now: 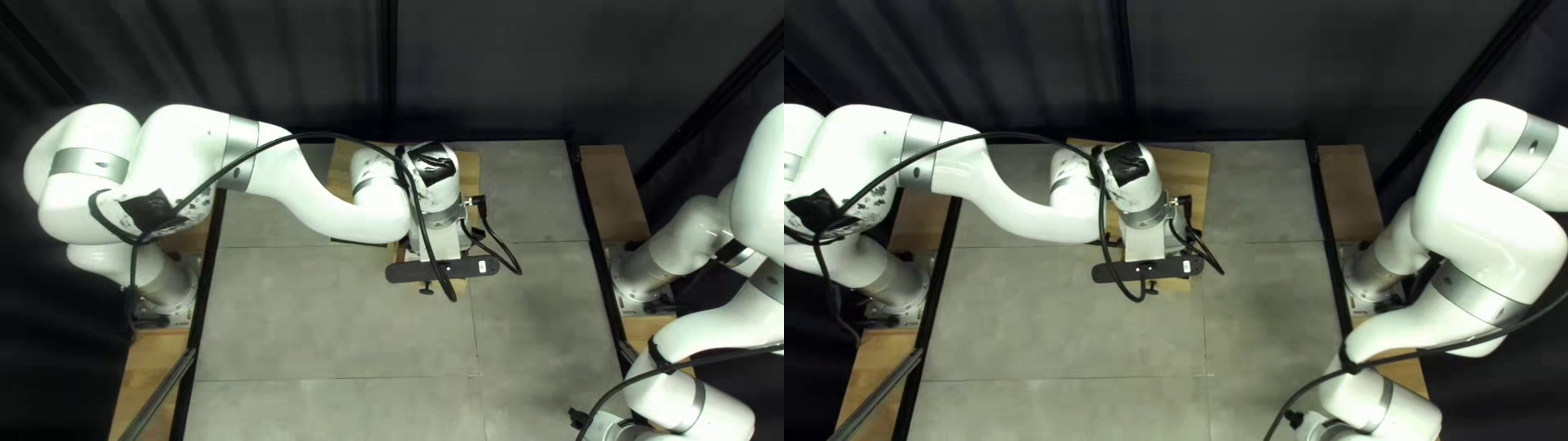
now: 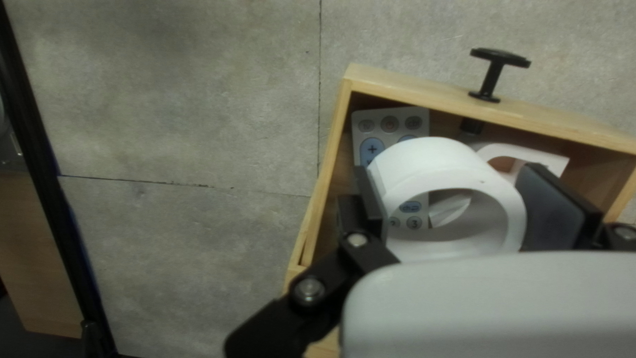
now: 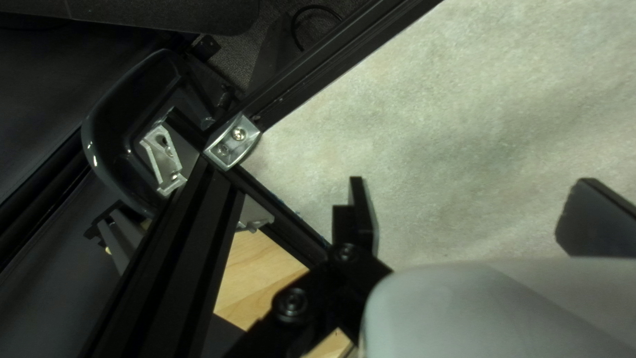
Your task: Open drawers and place objects into drawer and close
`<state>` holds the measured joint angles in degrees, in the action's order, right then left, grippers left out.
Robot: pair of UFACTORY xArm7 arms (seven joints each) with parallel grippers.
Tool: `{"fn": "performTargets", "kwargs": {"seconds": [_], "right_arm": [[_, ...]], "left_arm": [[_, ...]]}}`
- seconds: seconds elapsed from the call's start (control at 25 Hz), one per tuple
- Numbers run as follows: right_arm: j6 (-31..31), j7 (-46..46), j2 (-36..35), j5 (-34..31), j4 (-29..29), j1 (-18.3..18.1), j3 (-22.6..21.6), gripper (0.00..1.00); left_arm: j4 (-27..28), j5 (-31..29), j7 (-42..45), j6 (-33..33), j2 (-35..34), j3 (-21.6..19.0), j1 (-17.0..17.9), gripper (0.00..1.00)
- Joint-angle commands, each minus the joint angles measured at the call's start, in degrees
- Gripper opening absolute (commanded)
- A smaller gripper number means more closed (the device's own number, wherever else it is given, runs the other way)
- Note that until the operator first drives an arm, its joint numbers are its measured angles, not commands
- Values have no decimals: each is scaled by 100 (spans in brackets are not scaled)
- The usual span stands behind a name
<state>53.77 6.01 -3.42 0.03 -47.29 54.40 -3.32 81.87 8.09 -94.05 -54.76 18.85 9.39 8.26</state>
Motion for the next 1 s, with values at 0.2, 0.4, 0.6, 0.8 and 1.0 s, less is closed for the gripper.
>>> {"fn": "performTargets", "kwargs": {"seconds": [0.2, 0.4, 0.6, 0.8, 1.0], "right_arm": [[0, 0, 0, 0, 0, 0, 0, 100], [0, 0, 0, 0, 0, 0, 0, 100], [0, 0, 0, 0, 0, 0, 0, 100], [0, 0, 0, 0, 0, 0, 0, 100], [0, 0, 0, 0, 0, 0, 0, 100]], "left_arm": [[74, -83, 70, -49, 6, 16, 37, 100], [-177, -156, 152, 74, -174, 7, 116, 100], [-252, -210, 121, 67, -144, -26, 168, 85], [-13, -304, 125, -411, 44, -44, 203, 69], [348, -339, 236, -960, 254, -24, 194, 61]]}}
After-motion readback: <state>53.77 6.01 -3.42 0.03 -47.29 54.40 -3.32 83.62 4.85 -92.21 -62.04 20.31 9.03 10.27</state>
